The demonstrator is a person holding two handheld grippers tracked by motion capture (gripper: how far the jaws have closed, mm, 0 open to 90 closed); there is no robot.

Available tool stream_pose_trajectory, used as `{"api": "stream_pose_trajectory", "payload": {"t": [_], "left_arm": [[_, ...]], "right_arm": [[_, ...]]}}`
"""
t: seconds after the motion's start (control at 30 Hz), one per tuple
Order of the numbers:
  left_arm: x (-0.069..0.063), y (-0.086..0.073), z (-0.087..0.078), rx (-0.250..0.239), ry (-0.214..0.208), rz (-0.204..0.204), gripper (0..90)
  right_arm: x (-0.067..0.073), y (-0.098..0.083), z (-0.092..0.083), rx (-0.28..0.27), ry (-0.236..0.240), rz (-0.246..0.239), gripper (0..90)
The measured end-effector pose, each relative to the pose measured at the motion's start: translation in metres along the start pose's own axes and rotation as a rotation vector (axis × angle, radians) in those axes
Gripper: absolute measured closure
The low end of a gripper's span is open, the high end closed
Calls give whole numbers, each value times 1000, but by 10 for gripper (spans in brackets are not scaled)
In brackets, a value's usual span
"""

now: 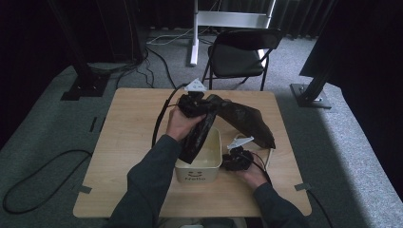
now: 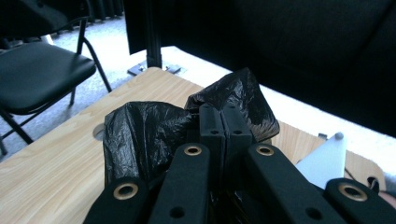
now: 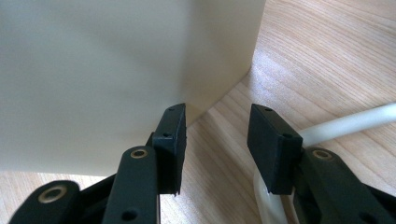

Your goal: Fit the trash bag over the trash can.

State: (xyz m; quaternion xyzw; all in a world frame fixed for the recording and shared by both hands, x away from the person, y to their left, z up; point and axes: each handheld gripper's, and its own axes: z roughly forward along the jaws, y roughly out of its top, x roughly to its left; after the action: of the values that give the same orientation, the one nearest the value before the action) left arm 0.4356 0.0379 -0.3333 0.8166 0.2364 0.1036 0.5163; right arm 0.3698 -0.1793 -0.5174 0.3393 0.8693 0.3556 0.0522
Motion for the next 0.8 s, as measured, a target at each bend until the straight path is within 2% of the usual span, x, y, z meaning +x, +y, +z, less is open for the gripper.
{"api": "stream_pose_trajectory", "payload": {"t": [0.27,0.5,0.63,0.67,0.8], "left_arm": [[1,0,7,-2,-8,-11,896],[2,-6,4,37,10,17,896],[4,-12,1,34,13,18,896],[8,-19,-2,34,18,6,895],[14,-31,-8,36,28,-15,895]], "right_arm": [[-1,-1,-1,4,-5,-5,567],[-2,-2,-2,0,-10,-6,566],[-2,-2,-2,2,-9,-3,566],[-2,-2,-2,1,-10,-5,566],[-2,-2,-2,2,-11,-3,566]]}}
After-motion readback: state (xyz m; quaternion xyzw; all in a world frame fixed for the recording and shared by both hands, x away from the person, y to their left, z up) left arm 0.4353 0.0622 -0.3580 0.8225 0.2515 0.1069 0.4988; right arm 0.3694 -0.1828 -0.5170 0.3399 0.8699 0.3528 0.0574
